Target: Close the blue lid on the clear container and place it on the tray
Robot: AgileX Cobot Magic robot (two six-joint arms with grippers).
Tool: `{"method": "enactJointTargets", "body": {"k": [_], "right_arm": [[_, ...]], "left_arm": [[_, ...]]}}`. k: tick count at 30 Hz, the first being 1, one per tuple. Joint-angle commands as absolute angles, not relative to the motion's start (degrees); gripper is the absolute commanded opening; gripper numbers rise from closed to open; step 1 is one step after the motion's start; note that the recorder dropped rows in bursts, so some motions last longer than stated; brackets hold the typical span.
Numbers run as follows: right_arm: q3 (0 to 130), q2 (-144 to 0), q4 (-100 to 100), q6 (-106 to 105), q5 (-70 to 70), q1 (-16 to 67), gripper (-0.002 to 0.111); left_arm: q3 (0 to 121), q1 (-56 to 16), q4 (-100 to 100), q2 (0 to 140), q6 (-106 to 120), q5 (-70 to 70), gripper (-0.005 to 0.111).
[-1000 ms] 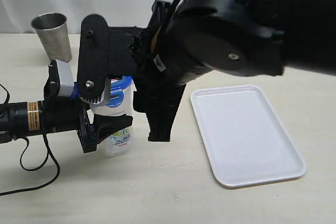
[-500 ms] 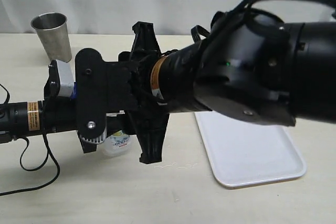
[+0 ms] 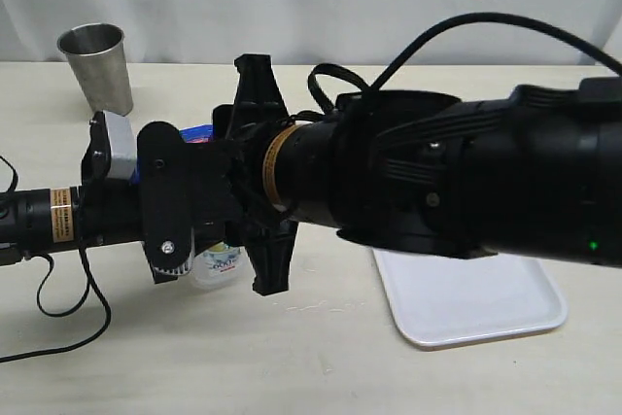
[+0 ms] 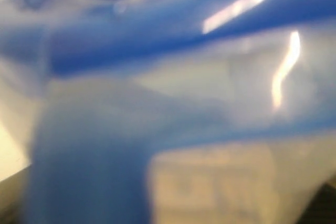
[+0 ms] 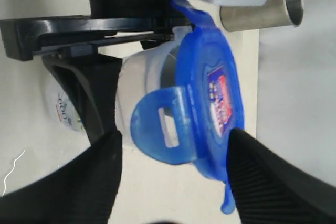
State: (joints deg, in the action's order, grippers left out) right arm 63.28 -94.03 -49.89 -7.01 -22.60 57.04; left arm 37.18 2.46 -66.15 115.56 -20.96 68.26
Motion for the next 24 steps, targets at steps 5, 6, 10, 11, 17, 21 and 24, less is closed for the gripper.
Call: {"method": "enactJointTargets", "body": {"k": [5, 6, 10, 11, 17, 21, 24], "right_arm": [[63.0, -96.0, -50.6, -7.1, -22.7, 58.8, 0.056], [63.0, -96.3, -50.1, -7.1, -23.2, 58.8, 0.054], [63.0, -97.6, -36.2, -18.9, -29.7, 58.8, 0.044], [63.0, -97.6, -34.2, -20.5, -29.0, 58.8, 0.045], [63.0, -97.6, -33.9, -21.0, -27.5, 58.8, 0.045], [63.0, -97.6, -26.9, -27.2, -30.4, 58.8, 0.045], [63.3, -97.6, -24.4, -27.8, -31.1, 58.8, 0.045]], "left_arm": [[37.5, 2.0, -65.3, 115.5, -21.0, 70.0, 0.0], [37.5, 2.0, -65.3, 115.5, -21.0, 70.0, 0.0], [37.5, 2.0, -65.2, 115.5, -21.0, 70.0, 0.0], [37.5, 2.0, -65.1, 115.5, -21.0, 70.0, 0.0], [37.5, 2.0, -65.8, 115.5, -21.0, 70.0, 0.0], [37.5, 2.0, -65.8, 115.5, -21.0, 70.0, 0.0], [37.5, 2.0, -65.8, 115.5, -21.0, 70.0, 0.0]]}}
